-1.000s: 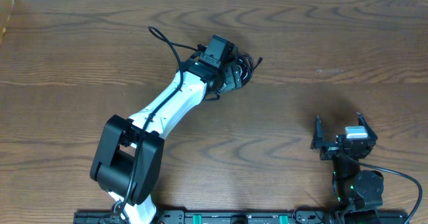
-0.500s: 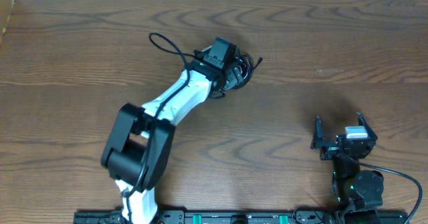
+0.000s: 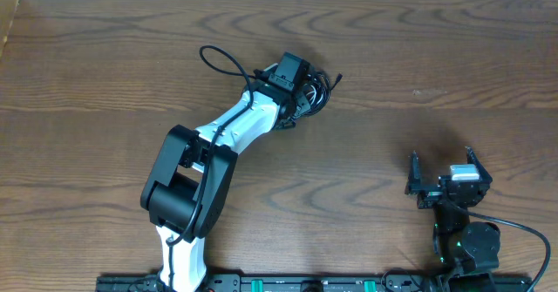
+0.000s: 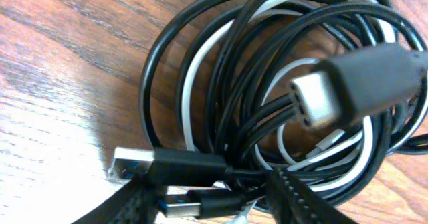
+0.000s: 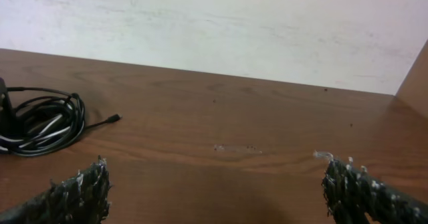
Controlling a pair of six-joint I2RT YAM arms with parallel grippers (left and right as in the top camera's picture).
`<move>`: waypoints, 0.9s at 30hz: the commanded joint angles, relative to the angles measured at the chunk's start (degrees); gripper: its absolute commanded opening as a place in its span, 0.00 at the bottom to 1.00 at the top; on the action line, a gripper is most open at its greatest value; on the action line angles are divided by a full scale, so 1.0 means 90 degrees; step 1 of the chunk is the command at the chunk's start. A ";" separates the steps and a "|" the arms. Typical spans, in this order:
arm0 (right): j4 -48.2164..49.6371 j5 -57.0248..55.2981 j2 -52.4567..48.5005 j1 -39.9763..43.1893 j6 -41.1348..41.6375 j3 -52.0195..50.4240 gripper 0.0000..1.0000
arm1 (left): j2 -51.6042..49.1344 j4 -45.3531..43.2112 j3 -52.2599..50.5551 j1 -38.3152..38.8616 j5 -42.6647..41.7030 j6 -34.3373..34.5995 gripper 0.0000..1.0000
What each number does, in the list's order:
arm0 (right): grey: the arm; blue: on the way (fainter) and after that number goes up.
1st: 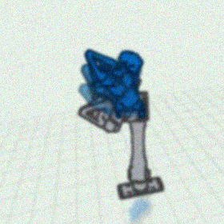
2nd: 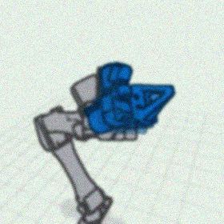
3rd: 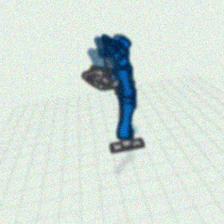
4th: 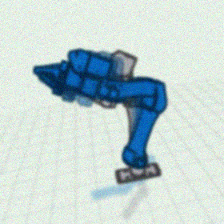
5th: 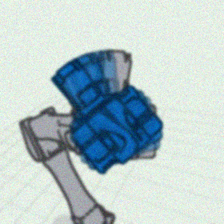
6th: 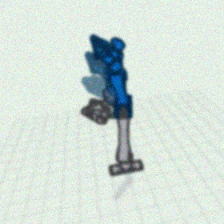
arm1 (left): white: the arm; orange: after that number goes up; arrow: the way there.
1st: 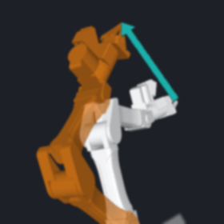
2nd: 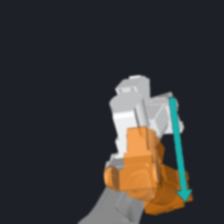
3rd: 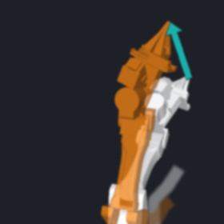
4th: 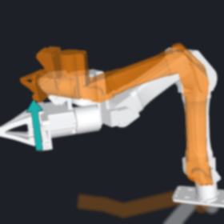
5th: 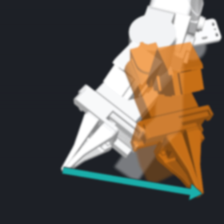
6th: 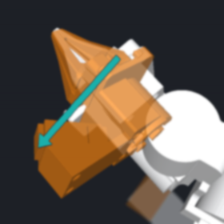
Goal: Untangle cables
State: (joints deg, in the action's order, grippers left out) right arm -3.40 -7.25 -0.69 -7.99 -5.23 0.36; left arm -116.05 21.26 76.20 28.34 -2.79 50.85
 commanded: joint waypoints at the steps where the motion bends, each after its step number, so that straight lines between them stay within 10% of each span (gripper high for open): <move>1: -0.0029 0.0012 0.0041 0.0032 0.0005 -0.0007 0.99 | -0.0036 0.0204 -0.0027 -0.0002 0.0109 -0.0022 0.48; 27: -0.0029 0.0012 0.0041 0.0032 0.0005 -0.0007 0.99 | -0.0036 0.2742 -0.0027 -0.0002 0.0104 -0.2800 0.39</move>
State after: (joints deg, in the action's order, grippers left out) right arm -3.40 -7.22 -0.69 -8.01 -5.23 0.36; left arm -115.83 41.98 76.58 28.34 -2.63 33.47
